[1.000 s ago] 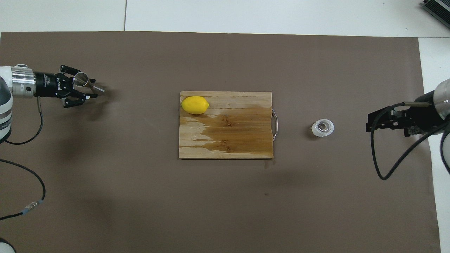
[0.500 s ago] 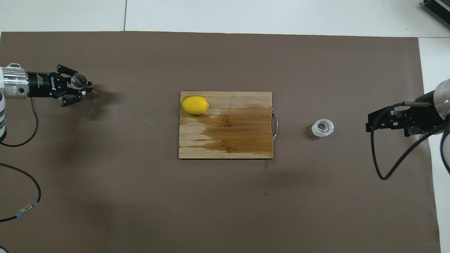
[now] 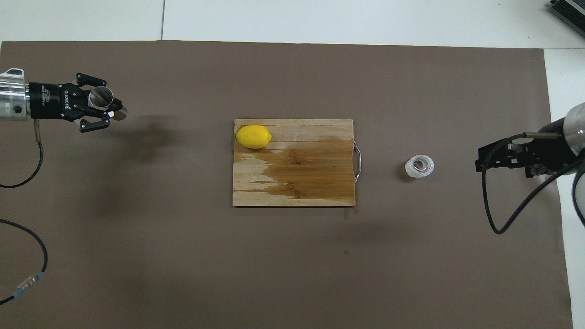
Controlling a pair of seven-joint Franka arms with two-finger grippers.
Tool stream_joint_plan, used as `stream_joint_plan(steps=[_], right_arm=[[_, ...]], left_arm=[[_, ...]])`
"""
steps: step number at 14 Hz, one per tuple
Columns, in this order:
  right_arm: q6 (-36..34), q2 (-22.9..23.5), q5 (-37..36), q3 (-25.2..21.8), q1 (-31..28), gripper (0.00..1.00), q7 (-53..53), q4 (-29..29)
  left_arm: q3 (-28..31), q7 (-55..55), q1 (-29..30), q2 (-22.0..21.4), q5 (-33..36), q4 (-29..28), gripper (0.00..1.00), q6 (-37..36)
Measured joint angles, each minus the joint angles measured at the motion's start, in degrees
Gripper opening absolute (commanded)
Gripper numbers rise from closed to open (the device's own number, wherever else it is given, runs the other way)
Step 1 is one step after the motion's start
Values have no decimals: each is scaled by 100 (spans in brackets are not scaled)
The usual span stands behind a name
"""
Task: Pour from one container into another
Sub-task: 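Carry the metal jigger with the left gripper over the wooden board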
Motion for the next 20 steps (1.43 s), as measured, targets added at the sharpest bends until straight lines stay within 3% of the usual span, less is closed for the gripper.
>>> stream_joint_plan(steps=[7, 12, 16, 20], right_arm=[[0, 0, 0, 0, 0, 100, 0, 0], [0, 0, 0, 0, 0, 100, 0, 0], [0, 0, 0, 0, 0, 100, 0, 0], [0, 0, 0, 0, 0, 100, 0, 0]], left_arm=[[-21, -10, -867, -457, -632, -570, 0, 260], [-27, -90, -1893, -821, -1231, -1088, 0, 1128], [-27, -228, -2564, -896, -1852, -1245, 0, 1735], [-31, -283, -3389, -941, -2578, -1481, 0, 2782]])
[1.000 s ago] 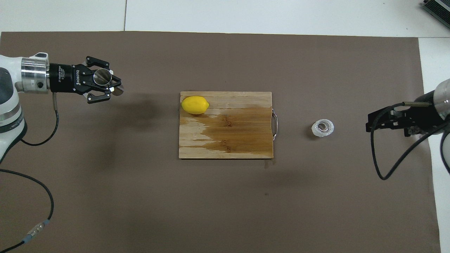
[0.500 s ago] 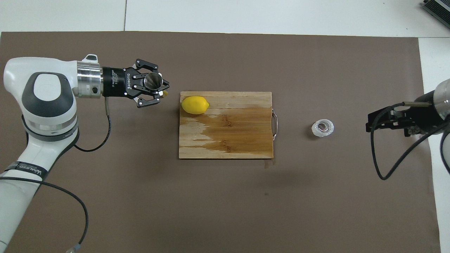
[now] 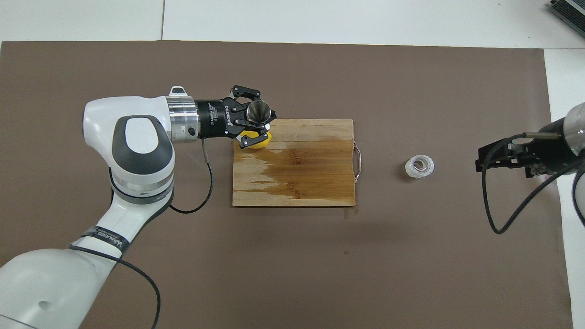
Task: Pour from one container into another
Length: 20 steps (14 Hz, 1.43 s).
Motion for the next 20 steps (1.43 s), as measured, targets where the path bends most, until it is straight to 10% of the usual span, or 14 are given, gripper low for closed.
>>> stream_joint_plan(steps=[20], right_arm=[[0, 0, 0, 0, 0, 100, 0, 0]], left_arm=[[91, 2246, -1324, -415, -3779, -1562, 0, 1567]])
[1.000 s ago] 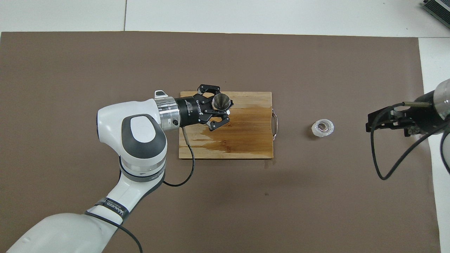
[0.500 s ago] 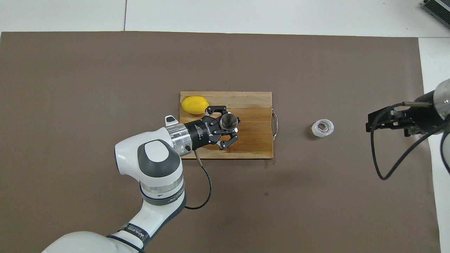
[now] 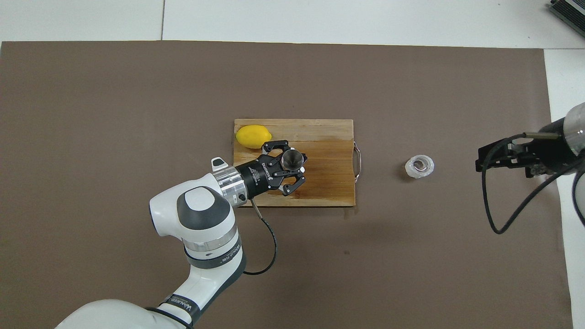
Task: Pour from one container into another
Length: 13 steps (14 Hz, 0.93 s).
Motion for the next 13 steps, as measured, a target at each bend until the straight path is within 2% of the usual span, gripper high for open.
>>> stream_joint_plan(steps=[10, 11, 12, 13], right_arm=[[0, 0, 0, 0, 0, 100, 0, 0], [0, 0, 0, 0, 0, 100, 0, 0], [0, 0, 0, 0, 0, 100, 0, 0], [0, 0, 0, 0, 0, 100, 0, 0]], left_arm=[[-22, 316, -12, 263, -638, 0, 0, 74], [-22, 328, -14, 278, -661, 1, 10, 88], [-22, 329, -14, 288, -675, 1, 99, 95], [-22, 330, -14, 295, -742, 1, 100, 99]])
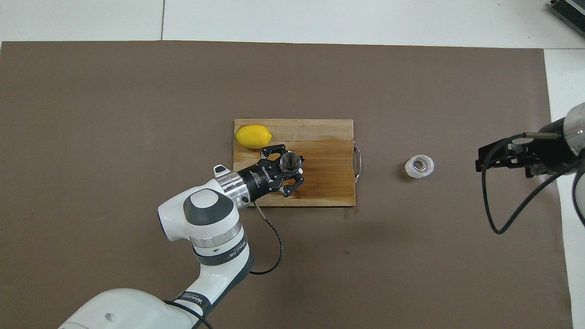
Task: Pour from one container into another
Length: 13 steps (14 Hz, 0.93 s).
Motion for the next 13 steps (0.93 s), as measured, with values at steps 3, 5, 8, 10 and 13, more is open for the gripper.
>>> stream_joint_plan(steps=[3, 5, 8, 10, 13], right_arm=[[0, 0, 0, 0, 0, 100, 0, 0], [0, 0, 0, 0, 0, 100, 0, 0], [0, 0, 0, 0, 0, 100, 0, 0], [0, 0, 0, 0, 0, 100, 0, 0], [0, 0, 0, 0, 0, 100, 0, 0]], left_arm=[[-1, 87, -1, 3, -151, 2, 100, 4], [2, 121, -1, 3, -153, 12, 100, 4], [28, 173, 5, 0, -153, 21, 100, 15], [39, 221, 6, -10, -153, 26, 100, 86], [41, 467, 6, -92, -133, 36, 100, 307]])
